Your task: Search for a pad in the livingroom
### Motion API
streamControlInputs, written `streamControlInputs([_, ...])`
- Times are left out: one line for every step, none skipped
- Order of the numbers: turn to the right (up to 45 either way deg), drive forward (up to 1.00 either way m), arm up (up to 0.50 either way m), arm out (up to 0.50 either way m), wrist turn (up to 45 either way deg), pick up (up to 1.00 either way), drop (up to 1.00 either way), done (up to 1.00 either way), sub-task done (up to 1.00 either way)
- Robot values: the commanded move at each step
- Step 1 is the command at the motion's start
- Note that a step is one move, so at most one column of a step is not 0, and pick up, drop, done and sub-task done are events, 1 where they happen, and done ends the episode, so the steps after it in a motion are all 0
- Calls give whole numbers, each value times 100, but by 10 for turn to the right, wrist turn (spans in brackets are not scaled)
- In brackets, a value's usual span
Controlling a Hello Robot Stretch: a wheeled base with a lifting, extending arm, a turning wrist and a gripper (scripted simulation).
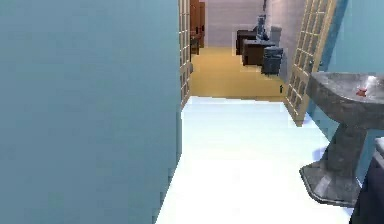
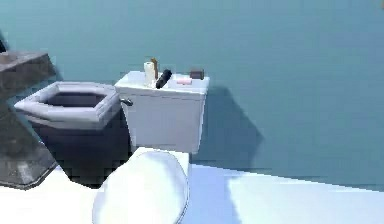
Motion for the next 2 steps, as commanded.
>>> streamControlInputs([30, 0, 0, 0, 0, 0, 0, 0, 0])
streamControlInputs([0, 100, 0, 0, 0, 0, 0, 0, 0])
